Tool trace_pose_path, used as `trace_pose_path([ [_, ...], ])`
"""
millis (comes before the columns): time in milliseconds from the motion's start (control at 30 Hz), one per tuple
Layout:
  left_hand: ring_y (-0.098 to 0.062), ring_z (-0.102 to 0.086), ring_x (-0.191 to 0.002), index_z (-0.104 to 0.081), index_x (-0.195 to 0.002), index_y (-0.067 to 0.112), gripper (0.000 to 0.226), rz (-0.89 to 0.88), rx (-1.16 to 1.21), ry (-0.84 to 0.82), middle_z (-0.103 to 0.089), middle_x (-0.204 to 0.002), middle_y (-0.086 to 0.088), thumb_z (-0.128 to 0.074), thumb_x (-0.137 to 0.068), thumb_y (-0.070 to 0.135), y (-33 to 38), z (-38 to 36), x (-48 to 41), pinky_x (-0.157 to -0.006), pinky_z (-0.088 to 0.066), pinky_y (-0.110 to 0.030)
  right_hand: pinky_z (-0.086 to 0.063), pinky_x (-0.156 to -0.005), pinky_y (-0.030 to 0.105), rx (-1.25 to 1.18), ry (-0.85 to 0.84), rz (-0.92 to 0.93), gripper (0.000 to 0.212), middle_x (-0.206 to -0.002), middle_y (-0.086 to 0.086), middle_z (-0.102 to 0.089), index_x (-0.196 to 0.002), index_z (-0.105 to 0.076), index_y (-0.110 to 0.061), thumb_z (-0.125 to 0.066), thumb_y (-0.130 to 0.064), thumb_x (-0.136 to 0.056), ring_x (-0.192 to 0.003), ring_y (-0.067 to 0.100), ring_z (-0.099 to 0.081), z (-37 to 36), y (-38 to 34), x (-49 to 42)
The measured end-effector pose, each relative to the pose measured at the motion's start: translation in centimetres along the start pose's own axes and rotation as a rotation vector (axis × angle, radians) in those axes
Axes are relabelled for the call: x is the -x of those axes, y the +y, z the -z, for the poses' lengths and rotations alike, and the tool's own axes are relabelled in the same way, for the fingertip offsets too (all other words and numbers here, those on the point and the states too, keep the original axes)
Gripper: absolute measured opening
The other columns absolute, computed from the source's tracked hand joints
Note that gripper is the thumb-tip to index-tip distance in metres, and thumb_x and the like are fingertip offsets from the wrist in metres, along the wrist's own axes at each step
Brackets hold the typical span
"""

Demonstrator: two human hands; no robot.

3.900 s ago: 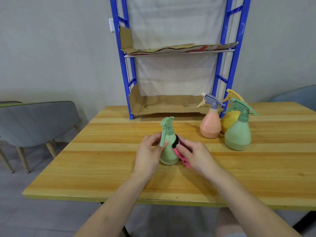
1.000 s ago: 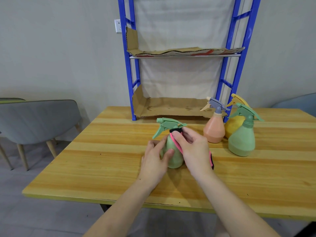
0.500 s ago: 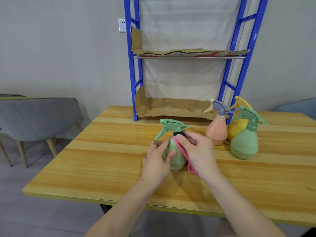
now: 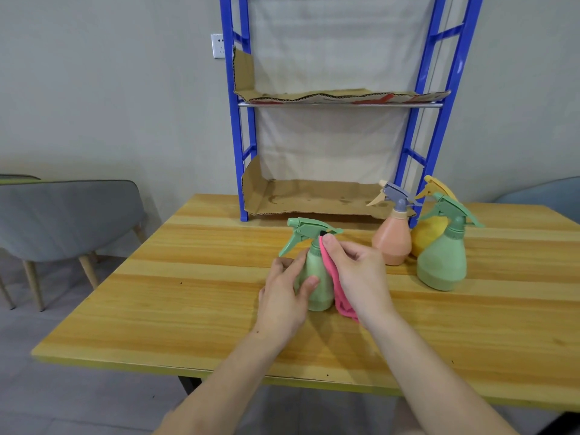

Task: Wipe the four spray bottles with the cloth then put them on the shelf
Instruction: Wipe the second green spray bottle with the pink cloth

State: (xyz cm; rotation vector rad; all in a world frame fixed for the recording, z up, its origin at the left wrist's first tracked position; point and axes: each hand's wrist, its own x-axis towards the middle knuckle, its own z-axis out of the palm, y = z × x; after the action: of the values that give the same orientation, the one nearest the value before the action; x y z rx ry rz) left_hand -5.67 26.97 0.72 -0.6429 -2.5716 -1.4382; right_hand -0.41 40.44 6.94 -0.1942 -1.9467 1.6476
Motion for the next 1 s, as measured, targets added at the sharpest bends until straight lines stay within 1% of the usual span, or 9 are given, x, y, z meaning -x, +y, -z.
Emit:
trace_pose_path([
  [100, -0.015, -0.049, -0.119, -0.036, -0.152, 0.051, 0.057, -0.009, 0.004, -0.013, -0.043, -0.122, 0.010, -0.058, -0.100, 0.046, -0.2, 0.1, -0.1, -0.107, -0.044, -0.053, -0.057, -0.081, 0.025, 0.039, -0.063, 0.027, 0.019, -0.096, -0.010, -0.080, -0.110, -0.081, -0.020, -0.067, -0.029, -0.100, -0.091, 0.003, -0.073, 0.6, 1.1, 0.5],
  [267, -0.013, -0.052, -0.116, -0.037, -0.146, 0.058, 0.055, -0.035, 0.058, -0.026, -0.047, -0.117, 0.011, -0.062, -0.100, 0.040, 0.1, 0.4, 0.0, -0.107, -0.046, -0.045, -0.057, -0.099, 0.028, 0.117, -0.264, -0.030, 0.048, -0.124, -0.018, -0.072, -0.143, -0.061, -0.027, -0.072, -0.023, -0.096, -0.118, 0.003, -0.067, 2.8, 3.3, 0.8],
  [333, -0.011, -0.052, -0.116, -0.037, -0.141, 0.059, 0.056, -0.039, 0.101, -0.019, -0.048, -0.117, 0.012, -0.065, -0.099, 0.034, 0.3, 0.6, 0.1, -0.105, -0.046, -0.036, -0.059, -0.094, 0.037, 0.171, -0.298, -0.064, 0.053, -0.115, -0.020, -0.075, -0.146, -0.057, -0.031, -0.073, -0.023, -0.095, -0.115, 0.013, -0.070, 3.5, 3.8, 0.9],
  [433, 0.000, -0.053, -0.117, -0.048, -0.140, 0.050, 0.051, -0.005, 0.189, 0.003, -0.051, -0.121, 0.016, -0.067, -0.098, 0.030, 0.7, 0.7, 0.5, -0.102, -0.045, -0.027, -0.062, -0.074, 0.038, 0.309, -0.334, -0.052, 0.055, -0.093, -0.009, -0.078, -0.146, -0.054, -0.043, -0.072, -0.030, -0.096, -0.082, 0.012, -0.074, 4.1, 4.7, 0.9],
  [567, -0.001, -0.058, -0.117, -0.057, -0.129, 0.035, 0.038, 0.024, 0.198, 0.129, -0.061, -0.126, 0.015, -0.072, -0.094, 0.030, 1.0, 0.0, 1.0, -0.107, -0.049, -0.037, -0.060, -0.086, 0.032, 0.341, -0.336, -0.027, 0.059, -0.119, -0.019, -0.074, -0.150, -0.050, -0.037, -0.071, -0.038, -0.095, -0.103, -0.002, -0.069, 4.1, 4.9, 0.9],
  [733, -0.010, -0.059, -0.120, -0.056, -0.133, 0.035, 0.038, -0.030, -0.002, 0.124, -0.064, -0.127, 0.016, -0.066, -0.097, 0.039, 1.4, 0.2, 1.0, -0.103, -0.050, -0.046, -0.040, -0.054, 0.015, 0.302, -0.294, 0.077, 0.041, -0.075, -0.020, -0.068, -0.139, -0.061, -0.038, -0.066, -0.038, -0.098, -0.056, -0.003, -0.055, 3.0, 3.3, 0.4],
  [800, -0.013, -0.059, -0.119, -0.057, -0.135, 0.034, 0.039, -0.033, -0.042, 0.109, -0.065, -0.128, 0.014, -0.066, -0.098, 0.039, 1.3, 0.5, 0.8, -0.103, -0.050, -0.047, -0.041, -0.058, 0.015, 0.358, -0.277, 0.132, 0.048, -0.088, -0.025, -0.071, -0.143, -0.057, -0.040, -0.068, -0.041, -0.096, -0.063, -0.008, -0.060, 2.4, 3.0, -0.2],
  [900, -0.013, -0.061, -0.119, -0.055, -0.142, 0.032, 0.043, -0.037, -0.092, 0.071, -0.066, -0.133, 0.011, -0.061, -0.101, 0.038, 1.3, 0.9, 0.7, -0.103, -0.051, -0.045, -0.057, -0.086, 0.030, 0.439, -0.300, 0.121, 0.066, -0.119, -0.018, -0.074, -0.149, -0.046, -0.047, -0.071, -0.050, -0.089, -0.100, 0.000, -0.068, 3.0, 4.1, 0.1],
  [1000, -0.019, -0.057, -0.129, -0.049, -0.149, 0.031, 0.050, -0.029, -0.143, 0.046, -0.064, -0.139, 0.008, -0.049, -0.103, 0.051, 1.6, 0.9, 0.8, -0.103, -0.049, -0.048, -0.057, -0.089, 0.041, 0.530, -0.366, 0.115, 0.067, -0.101, -0.011, -0.078, -0.145, -0.048, -0.051, -0.074, -0.052, -0.083, -0.091, 0.011, -0.071, 4.3, 5.3, 0.7],
])
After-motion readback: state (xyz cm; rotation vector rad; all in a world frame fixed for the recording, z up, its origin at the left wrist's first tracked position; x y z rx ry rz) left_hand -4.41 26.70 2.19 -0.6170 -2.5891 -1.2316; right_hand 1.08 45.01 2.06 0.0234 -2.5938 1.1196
